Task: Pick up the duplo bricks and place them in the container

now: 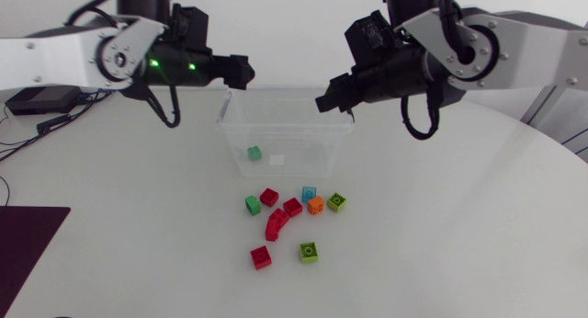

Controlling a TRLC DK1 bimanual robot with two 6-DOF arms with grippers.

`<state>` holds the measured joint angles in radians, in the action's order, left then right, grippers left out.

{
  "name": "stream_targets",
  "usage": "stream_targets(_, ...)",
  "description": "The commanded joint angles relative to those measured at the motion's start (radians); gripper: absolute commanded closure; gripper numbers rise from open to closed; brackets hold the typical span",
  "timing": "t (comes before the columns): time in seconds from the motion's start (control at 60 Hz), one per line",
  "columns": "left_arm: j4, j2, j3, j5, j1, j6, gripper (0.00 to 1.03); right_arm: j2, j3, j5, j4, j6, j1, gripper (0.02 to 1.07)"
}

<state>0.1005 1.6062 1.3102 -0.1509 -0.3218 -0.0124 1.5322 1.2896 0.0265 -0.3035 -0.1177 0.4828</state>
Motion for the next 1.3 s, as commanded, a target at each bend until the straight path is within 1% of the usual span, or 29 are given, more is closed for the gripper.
stream_targets(0.0,0.048,-0.117,-0.060,-0.053,0.010,0.074,0.09,0.072,0.056,-0.002,0.026,-0.023,-0.013,0.85)
stream_targets(0.067,0.108,-0.163,-0.095,-0.085,0.012,0.134,0.09,0.111,0.088,-0.002,0.038,-0.027,-0.013,0.85)
stream_targets(0.167,0.137,-0.216,-0.186,-0.131,0.012,0.216,0.09,0.166,0.128,-0.005,0.067,-0.030,-0.013,0.85)
stream_targets(0.3,0.166,-0.256,-0.318,-0.157,0.012,0.347,0.09,0.259,0.182,-0.007,0.093,-0.037,-0.019,0.84)
stream_targets(0.4,0.171,-0.258,-0.390,-0.159,0.007,0.425,0.09,0.332,0.234,-0.007,0.095,-0.037,-0.029,0.83)
stream_targets(0.433,0.171,-0.252,-0.404,-0.159,0.006,0.439,0.09,0.358,0.252,-0.007,0.095,-0.037,-0.032,0.81)
stream_targets(0.483,0.171,-0.226,-0.431,-0.159,-0.006,0.479,0.09,0.398,0.278,-0.004,0.099,-0.037,-0.035,0.73)
stream_targets(0.5,0.169,-0.221,-0.437,-0.159,-0.008,0.491,0.09,0.407,0.286,-0.004,0.099,-0.037,-0.036,0.68)
stream_targets(0.55,0.166,-0.189,-0.443,-0.159,-0.011,0.511,0.09,0.427,0.304,0.000,0.099,-0.034,-0.039,0.48)
stream_targets(0.633,0.165,-0.152,-0.445,-0.161,-0.014,0.543,0.09,0.427,0.310,0.001,0.095,-0.033,-0.038,0.21)
stream_targets(0.65,0.165,-0.140,-0.445,-0.161,-0.014,0.551,0.09,0.421,0.309,0.003,0.095,-0.033,-0.038,0.17)
stream_targets(0.7,0.165,-0.111,-0.442,-0.161,-0.014,0.572,0.09,0.402,0.300,0.001,0.093,-0.033,-0.036,0.12)
stream_targets(0.783,0.153,-0.066,-0.440,-0.161,-0.017,0.598,0.09,0.355,0.270,0.001,0.095,-0.031,-0.033,0.12)
stream_targets(0.95,0.122,0.031,-0.433,-0.161,-0.028,0.614,0.09,0.190,0.163,0.000,0.090,-0.034,-0.021,0.12)
stream_targets(1.183,0.073,0.123,-0.436,-0.161,-0.043,0.626,0.09,-0.032,-0.061,-0.005,0.101,-0.019,0.004,0.12)
stream_targets(1.283,0.048,0.156,-0.439,-0.162,-0.051,0.626,0.09,-0.107,-0.179,-0.007,0.130,-0.017,0.014,0.12)
